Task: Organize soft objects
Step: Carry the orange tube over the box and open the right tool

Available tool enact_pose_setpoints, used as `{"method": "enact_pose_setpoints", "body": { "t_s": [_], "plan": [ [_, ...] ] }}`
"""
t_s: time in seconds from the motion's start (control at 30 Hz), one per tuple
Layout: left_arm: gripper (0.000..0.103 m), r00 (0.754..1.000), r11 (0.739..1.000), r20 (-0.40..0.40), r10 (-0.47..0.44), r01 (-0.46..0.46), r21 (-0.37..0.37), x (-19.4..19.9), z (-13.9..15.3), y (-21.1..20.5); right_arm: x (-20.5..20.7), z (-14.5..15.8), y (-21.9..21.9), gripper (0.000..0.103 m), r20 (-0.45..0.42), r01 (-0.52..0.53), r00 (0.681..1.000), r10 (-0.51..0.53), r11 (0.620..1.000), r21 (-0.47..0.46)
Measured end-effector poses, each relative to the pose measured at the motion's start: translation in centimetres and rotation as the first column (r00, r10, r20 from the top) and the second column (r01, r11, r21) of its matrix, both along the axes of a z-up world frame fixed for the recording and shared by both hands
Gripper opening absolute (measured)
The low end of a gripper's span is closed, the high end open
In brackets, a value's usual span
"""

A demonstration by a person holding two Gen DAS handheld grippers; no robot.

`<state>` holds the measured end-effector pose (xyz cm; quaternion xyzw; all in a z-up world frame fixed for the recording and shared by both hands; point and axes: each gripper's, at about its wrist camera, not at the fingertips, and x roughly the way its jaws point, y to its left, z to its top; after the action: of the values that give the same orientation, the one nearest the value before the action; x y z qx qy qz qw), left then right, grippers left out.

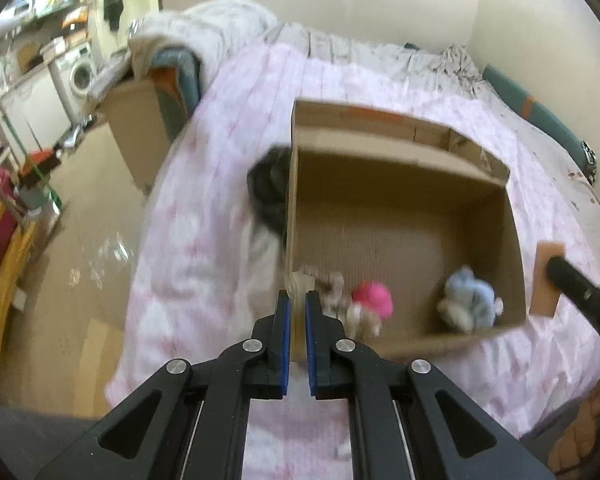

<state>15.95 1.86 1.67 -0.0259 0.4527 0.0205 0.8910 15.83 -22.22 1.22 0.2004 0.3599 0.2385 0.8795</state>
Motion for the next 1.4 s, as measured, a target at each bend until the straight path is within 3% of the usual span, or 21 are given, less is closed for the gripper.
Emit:
{"method": "enact_pose_setpoints", "body": {
  "t_s": [0.2, 0.37, 0.47, 0.63, 0.8, 1.23, 1.4],
  "plan": [
    [0.006, 0.999, 0.998, -0.001, -0.036, 0.036, 0.056, 3.9, -0.7, -1.0, 2.4, -1.7, -1.0, 0.007, -0.04, 0.039, 0.998, -0.039, 0.999, 0.002],
    [0.006, 0.998, 0.995, 0.006, -0.066, 0.066, 0.07, 5.4, -2.4, -2.4, 2.9, -4.7, -1.1, 0.007, -0.109, 0.065, 0.992, -0.071, 0.996, -0.057],
    [0.007, 0.991, 0.991, -0.006, -0.131, 0.131, -0.015, 5.3, -3.8, -2.9, 3.0, -5.7, -0.6, 0.007, -0.134, 0.062, 0.988, -0.076, 0.992, -0.113],
    [0.007, 0.994, 0.993, -0.008, -0.108, 0.109, 0.043, 5.0, -5.2, -3.2, 3.4, -7.3, 0.5, 0.007, -0.17, 0.04, 0.983, -0.076, 0.978, -0.205],
    [0.007, 0.996, 0.995, -0.025, -0.09, 0.09, 0.032, 5.0, -5.7, -2.8, 4.1, -9.0, 1.4, 0.007, -0.231, 0.003, 0.971, -0.063, 0.967, -0.253],
    [0.007, 0.993, 0.994, -0.03, -0.113, 0.113, -0.003, 5.0, -6.3, -3.3, 4.0, -9.2, 1.6, 0.008, -0.245, 0.002, 0.967, -0.065, 0.968, -0.25],
    [0.018, 0.991, 0.991, -0.022, -0.134, 0.134, 0.003, 4.7, -6.1, -3.9, 3.9, -9.3, 1.9, 0.008, -0.255, -0.013, 0.965, -0.055, 0.966, -0.258]
  ]
}}
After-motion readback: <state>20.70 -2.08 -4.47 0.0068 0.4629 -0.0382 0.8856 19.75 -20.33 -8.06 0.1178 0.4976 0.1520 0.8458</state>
